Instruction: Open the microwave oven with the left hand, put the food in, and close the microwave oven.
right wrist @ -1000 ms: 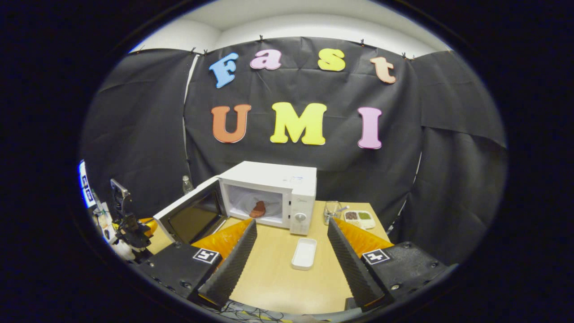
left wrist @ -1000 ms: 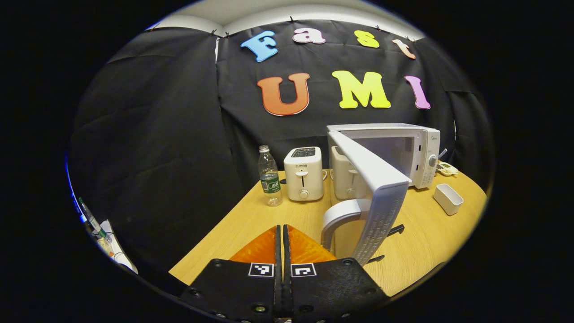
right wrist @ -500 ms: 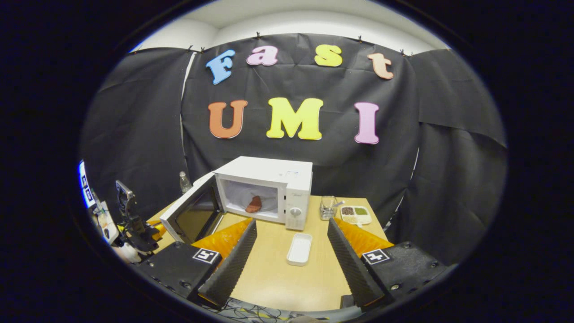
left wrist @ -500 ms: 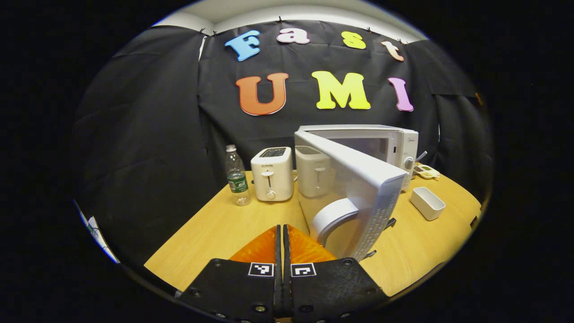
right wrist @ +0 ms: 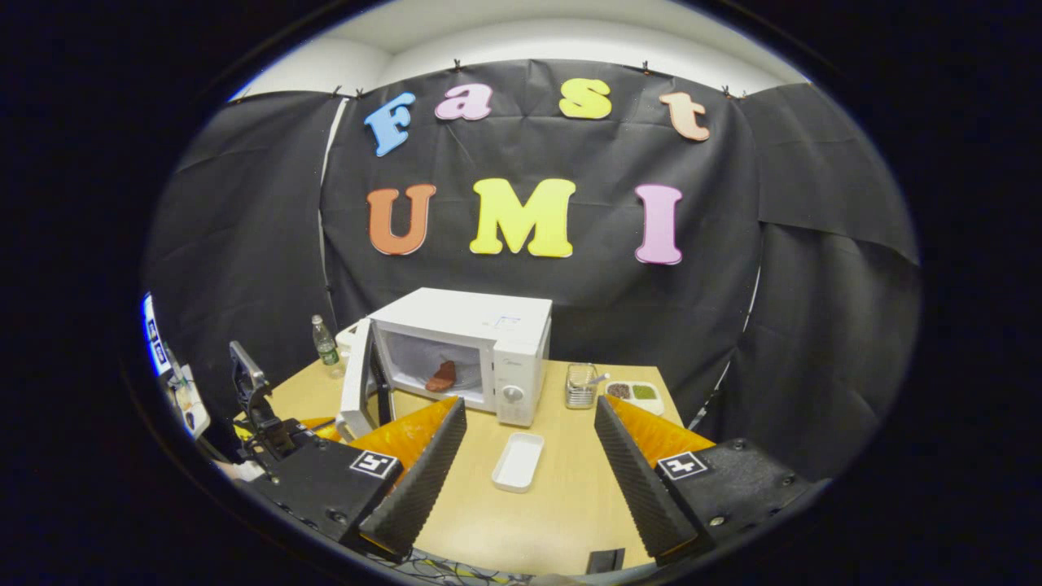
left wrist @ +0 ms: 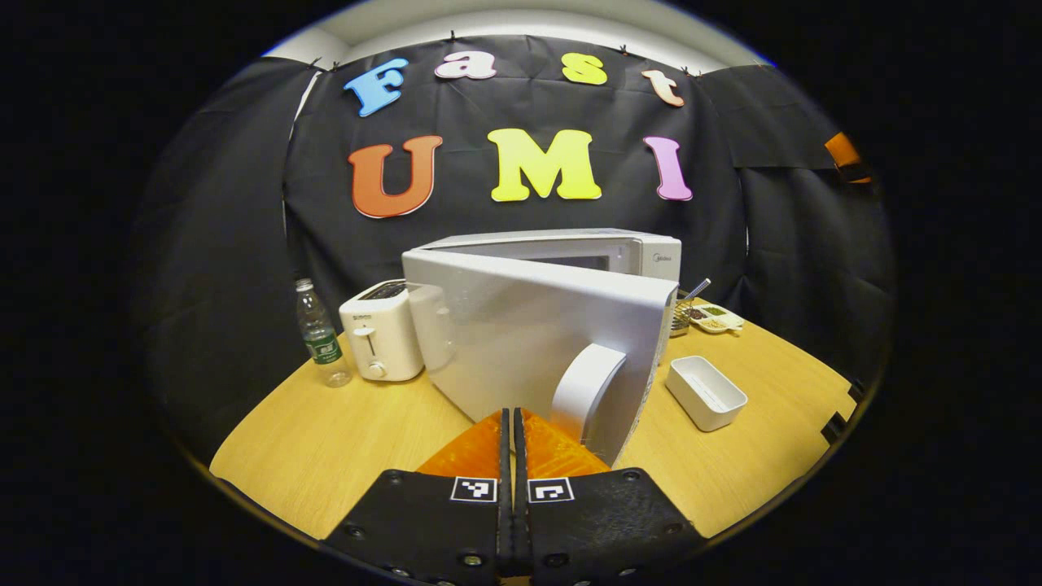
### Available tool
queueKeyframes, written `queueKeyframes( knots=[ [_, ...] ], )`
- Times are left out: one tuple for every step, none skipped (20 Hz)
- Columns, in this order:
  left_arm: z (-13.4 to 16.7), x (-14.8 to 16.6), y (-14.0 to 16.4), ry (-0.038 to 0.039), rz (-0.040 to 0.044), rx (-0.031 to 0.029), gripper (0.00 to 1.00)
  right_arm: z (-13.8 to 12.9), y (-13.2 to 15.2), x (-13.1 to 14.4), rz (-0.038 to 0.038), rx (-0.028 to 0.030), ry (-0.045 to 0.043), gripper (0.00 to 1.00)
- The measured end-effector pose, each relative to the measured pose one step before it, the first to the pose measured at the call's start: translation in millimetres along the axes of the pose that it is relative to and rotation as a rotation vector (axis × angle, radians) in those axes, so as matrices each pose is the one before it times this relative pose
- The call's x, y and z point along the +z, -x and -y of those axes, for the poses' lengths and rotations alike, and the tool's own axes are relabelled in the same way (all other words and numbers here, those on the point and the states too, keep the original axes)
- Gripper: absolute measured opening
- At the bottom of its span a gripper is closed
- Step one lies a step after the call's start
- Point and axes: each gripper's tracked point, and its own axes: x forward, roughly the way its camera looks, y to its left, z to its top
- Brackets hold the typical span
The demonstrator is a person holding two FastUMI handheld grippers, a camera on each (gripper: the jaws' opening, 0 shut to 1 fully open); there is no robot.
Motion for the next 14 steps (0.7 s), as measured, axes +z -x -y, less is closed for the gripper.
queueKeyframes(
  knots=[
    [11.63, 4.05, -8.06, -0.00494, 0.00490, -0.01578, 0.00, 7.12, -3.10, 0.13, -0.00228, -0.00316, -0.00668, 1.00],
    [11.74, 4.45, -9.54, -0.00525, 0.00280, -0.01297, 0.00, 5.86, -2.95, 0.76, -0.00384, -0.00087, -0.00444, 1.00],
    [8.95, 3.91, -8.78, -0.00745, 0.00484, -0.01170, 0.00, 7.03, -5.46, -0.54, -0.00343, -0.00276, -0.00010, 1.00],
    [8.75, 3.40, -10.01, -0.00367, -0.00080, -0.00903, 0.00, 5.24, -4.12, -0.28, -0.00590, -0.00211, 0.00208, 1.00],
    [5.82, 4.08, -9.76, 0.00185, 0.00530, -0.00622, 0.00, 5.11, -3.95, -0.05, -0.00352, -0.00052, 0.00243, 1.00],
    [6.07, 4.00, -9.45, 0.00194, 0.00223, -0.00577, 0.00, 6.00, -3.39, 0.94, -0.00095, -0.00156, 0.00090, 0.96],
    [4.59, 3.89, -9.09, -0.00332, 0.00191, -0.00282, 0.00, 4.66, -3.55, -0.26, -0.00428, 0.00011, 0.00023, 1.00],
    [4.52, 5.68, -7.57, -0.00678, 0.00938, -0.00483, 0.00, 3.95, -3.06, 0.86, 0.00175, 0.00216, -0.00096, 1.00],
    [2.92, 4.29, -6.58, -0.00660, 0.00694, -0.00630, 0.00, 2.59, -3.63, 2.60, 0.00095, -0.00031, 0.00084, 1.00],
    [2.85, 4.59, -6.89, -0.00759, 0.00821, -0.00021, 0.00, 4.28, -3.46, 0.58, 0.00049, -0.00293, 0.00221, 0.96],
    [2.36, 3.07, -7.53, -0.00094, 0.00279, -0.00509, 0.00, 4.02, -2.68, 0.76, 0.00207, -0.00178, -0.00005, 1.00],
    [3.68, 1.76, -7.44, -0.00125, 0.00178, -0.00356, 0.00, 2.41, -3.27, 0.00, -0.00149, -0.00228, -0.00124, 1.00],
    [2.15, 0.98, -6.32, -0.00330, -0.00350, -0.00415, 0.00, 2.63, -2.64, -1.57, -0.00509, -0.00137, -0.00277, 0.96],
    [1.32, 1.93, -5.72, -0.00589, 0.00277, 0.00361, 0.00, 1.36, -1.80, -1.27, -0.00322, 0.00092, -0.00080, 1.00]
  ],
)
